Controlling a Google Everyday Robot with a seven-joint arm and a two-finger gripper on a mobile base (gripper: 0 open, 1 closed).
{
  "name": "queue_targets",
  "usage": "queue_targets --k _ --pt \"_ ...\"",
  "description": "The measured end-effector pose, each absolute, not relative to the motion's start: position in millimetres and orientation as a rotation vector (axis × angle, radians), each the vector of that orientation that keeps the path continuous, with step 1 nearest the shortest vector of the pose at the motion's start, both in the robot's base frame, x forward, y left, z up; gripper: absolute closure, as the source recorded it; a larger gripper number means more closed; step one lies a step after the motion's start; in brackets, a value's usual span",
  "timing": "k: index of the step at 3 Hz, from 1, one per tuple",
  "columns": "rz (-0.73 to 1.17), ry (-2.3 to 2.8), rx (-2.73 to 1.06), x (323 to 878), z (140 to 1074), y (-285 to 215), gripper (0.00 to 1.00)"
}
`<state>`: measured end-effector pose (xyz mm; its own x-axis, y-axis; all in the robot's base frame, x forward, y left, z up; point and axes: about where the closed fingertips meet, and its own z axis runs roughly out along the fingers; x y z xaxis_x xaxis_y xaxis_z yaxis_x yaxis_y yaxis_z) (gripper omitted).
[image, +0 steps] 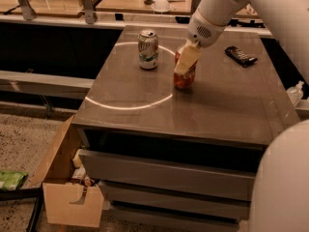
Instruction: Move coke can near rxbar chocolate
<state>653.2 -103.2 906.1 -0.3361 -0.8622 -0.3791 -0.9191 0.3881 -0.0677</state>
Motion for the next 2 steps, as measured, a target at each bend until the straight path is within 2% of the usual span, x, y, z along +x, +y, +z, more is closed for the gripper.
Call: queue_targets --k 2 --pt "-0.026 2.421 -1.304 725.0 939.1 -168.3 1.00"
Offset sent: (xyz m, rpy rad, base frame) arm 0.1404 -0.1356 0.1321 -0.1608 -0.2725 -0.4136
